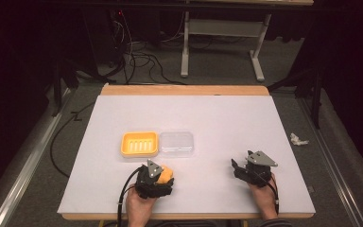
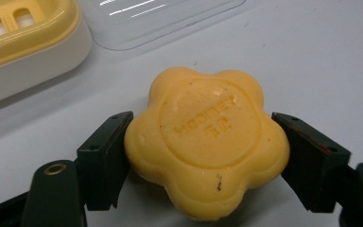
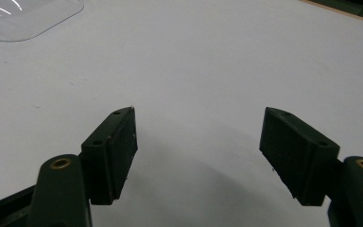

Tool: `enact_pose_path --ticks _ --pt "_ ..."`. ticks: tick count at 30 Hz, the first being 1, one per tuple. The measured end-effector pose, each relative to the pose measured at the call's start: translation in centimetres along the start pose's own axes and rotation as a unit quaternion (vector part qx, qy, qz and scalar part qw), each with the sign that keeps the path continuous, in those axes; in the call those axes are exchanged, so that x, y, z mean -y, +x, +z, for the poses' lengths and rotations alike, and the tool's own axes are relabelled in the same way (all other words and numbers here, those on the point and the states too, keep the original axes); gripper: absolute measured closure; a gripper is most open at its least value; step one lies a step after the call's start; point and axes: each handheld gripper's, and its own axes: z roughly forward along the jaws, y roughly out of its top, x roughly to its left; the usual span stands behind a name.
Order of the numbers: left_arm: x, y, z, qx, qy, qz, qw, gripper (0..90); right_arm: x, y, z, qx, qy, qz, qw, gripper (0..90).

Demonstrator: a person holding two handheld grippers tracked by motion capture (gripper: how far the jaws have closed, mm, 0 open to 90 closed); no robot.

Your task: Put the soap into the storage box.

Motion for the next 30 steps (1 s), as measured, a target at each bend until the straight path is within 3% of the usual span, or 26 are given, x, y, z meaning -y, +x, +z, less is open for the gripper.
enact_pose_path --ticks 30 --pt "-2.9 -0.3 -1.8 0.049 0.014 -0.001 0.9987 25.7 0.0 -0.1 -0.1 0.000 -0.006 0.004 1.0000 28.2"
